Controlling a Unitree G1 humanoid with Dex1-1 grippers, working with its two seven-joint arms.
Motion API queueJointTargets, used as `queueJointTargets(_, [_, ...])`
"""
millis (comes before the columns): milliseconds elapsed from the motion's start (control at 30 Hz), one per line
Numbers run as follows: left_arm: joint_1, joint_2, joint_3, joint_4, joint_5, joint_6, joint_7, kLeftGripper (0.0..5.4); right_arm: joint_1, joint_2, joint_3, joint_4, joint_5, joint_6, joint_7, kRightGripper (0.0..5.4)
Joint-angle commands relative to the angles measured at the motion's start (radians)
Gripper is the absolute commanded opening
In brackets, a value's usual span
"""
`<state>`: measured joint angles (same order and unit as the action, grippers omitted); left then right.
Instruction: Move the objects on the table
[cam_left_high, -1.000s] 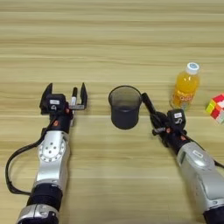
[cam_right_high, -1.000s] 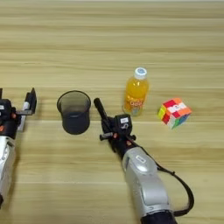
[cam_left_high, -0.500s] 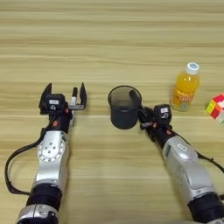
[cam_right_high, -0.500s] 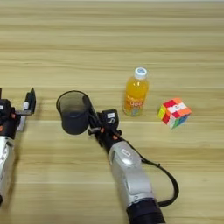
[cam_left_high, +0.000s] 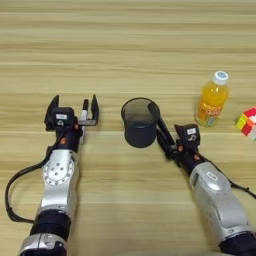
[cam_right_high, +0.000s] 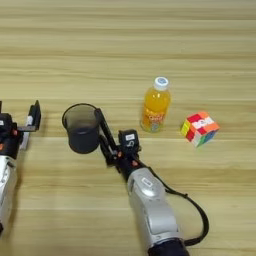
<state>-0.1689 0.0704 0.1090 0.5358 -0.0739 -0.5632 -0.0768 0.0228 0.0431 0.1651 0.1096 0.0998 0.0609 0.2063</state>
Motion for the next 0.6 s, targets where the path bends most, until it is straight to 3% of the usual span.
queueJointTargets(33, [0.000, -0.002, -0.003, 0.003, 0.009, 0.008, 0.003, 5.40, 0.035, -0.022, 0.008, -0.065, -0.012, 0.039, 0.003, 3.63])
queueJointTargets(300, [0.000, -0.005, -0.005, 0.002, 0.011, 0.009, 0.006, 5.40, 0.100, -0.079, 0.029, -0.207, -0.021, 0.079, 0.040, 4.49])
queueJointTargets(600, [-0.001, -0.003, -0.003, 0.008, 0.011, 0.006, 0.009, 5.40, 0.134, -0.153, 0.098, -0.282, -0.049, 0.035, 0.120, 5.38])
